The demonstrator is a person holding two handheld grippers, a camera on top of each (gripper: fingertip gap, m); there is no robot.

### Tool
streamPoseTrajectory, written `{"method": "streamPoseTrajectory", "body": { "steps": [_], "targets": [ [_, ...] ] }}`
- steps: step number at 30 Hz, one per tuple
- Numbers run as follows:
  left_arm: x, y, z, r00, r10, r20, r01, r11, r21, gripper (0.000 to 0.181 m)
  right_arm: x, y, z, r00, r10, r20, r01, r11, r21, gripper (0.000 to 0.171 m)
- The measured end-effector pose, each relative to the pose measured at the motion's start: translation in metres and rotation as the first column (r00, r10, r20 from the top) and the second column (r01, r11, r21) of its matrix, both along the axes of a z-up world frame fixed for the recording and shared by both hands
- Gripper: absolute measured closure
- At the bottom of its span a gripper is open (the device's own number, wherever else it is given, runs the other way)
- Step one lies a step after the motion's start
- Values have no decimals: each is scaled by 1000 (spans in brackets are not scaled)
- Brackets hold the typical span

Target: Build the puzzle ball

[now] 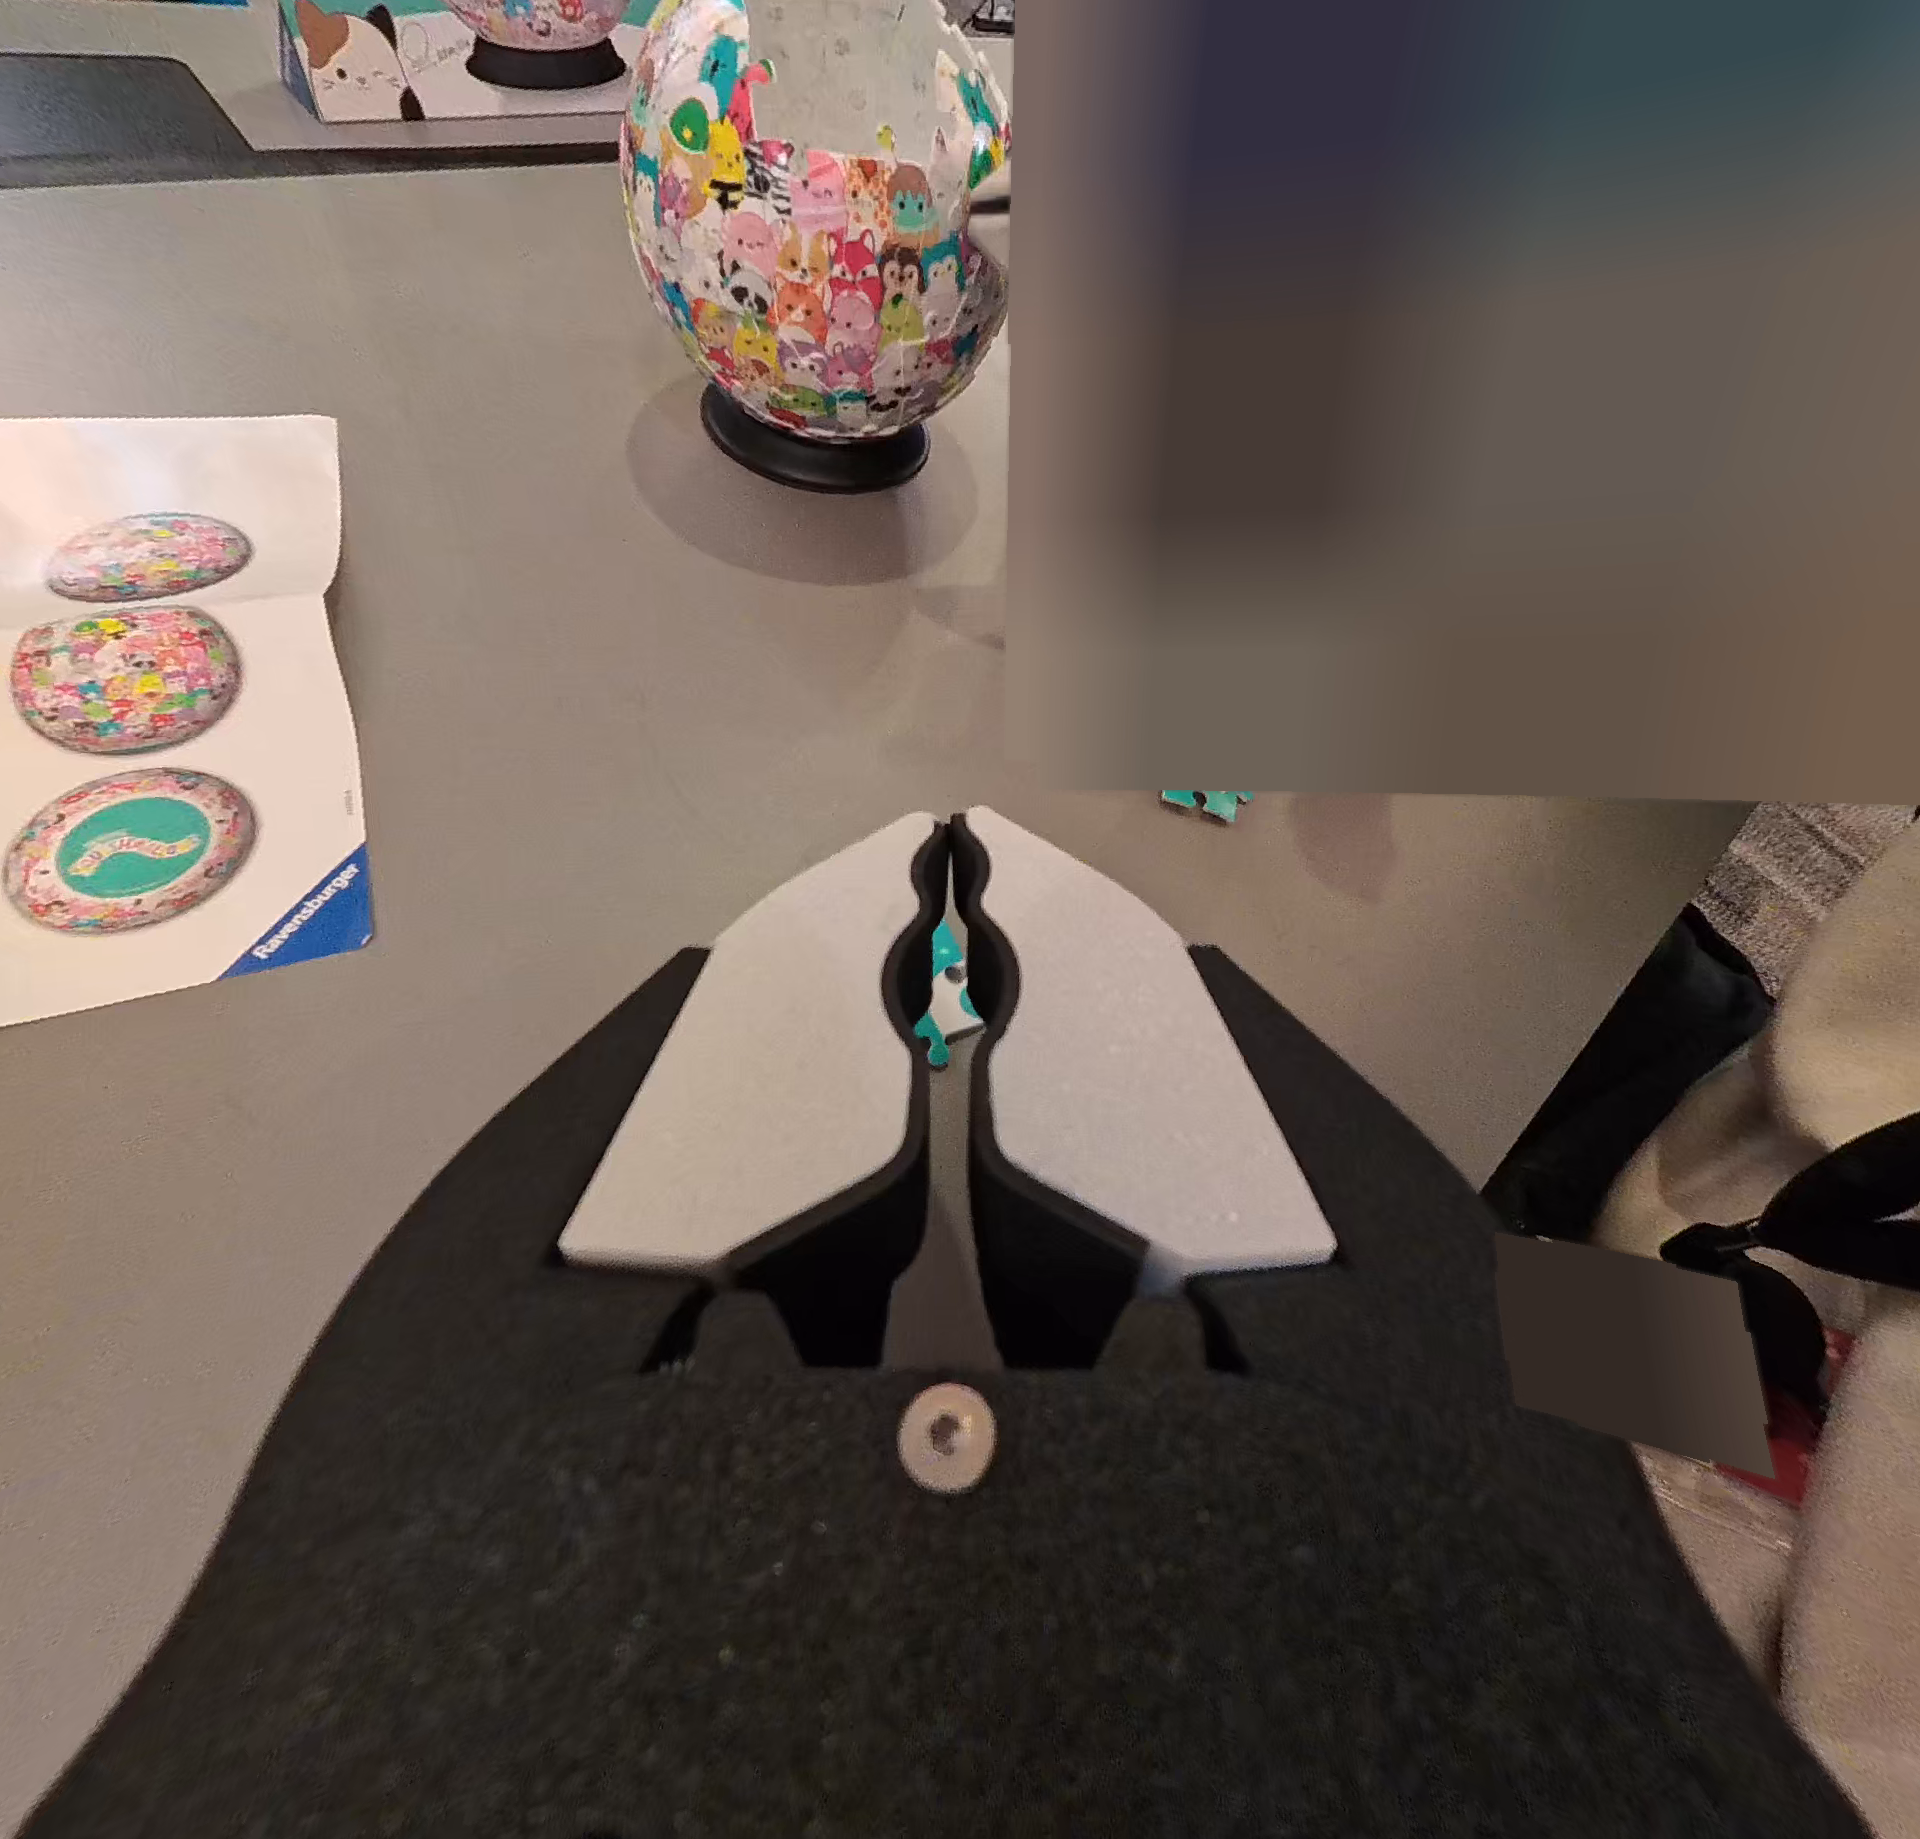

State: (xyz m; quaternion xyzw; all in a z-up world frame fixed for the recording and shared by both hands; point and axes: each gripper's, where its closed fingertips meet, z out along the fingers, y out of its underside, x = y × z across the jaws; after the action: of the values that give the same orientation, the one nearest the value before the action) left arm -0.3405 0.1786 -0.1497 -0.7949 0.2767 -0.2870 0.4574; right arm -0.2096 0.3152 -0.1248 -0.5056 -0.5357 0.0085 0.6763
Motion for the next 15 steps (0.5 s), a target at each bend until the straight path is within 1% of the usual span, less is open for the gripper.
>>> {"method": "streamPoseTrajectory", "body": {
  "steps": [2,4,9,11,13,15],
  "targets": [
    [-1,0,0,1000,3,-3,-3,1000,1,181,1,3,-3,1000,-21,14,21,1000,-7,171],
    [-1,-1,1,1000,3,11,-3,1000,-1,181,0,1,-1,1000,-6,-1,6,1000,-13,171],
    [-3,0,3,999,11,31,-11,1000,-9,181,1,6,-5,1000,-27,7,27,999,-39,171],
    [-3,0,4,999,12,38,-12,1000,-8,181,-1,1,-2,1000,3,-8,-4,999,-33,171],
    [-2,0,4,999,11,38,-11,1000,-9,181,-1,-1,0,1000,8,-12,-8,1000,-20,171],
    [-2,0,3,999,10,34,-10,1000,-12,181,0,3,-3,1000,-6,-7,5,999,-43,171]
  ]
}}
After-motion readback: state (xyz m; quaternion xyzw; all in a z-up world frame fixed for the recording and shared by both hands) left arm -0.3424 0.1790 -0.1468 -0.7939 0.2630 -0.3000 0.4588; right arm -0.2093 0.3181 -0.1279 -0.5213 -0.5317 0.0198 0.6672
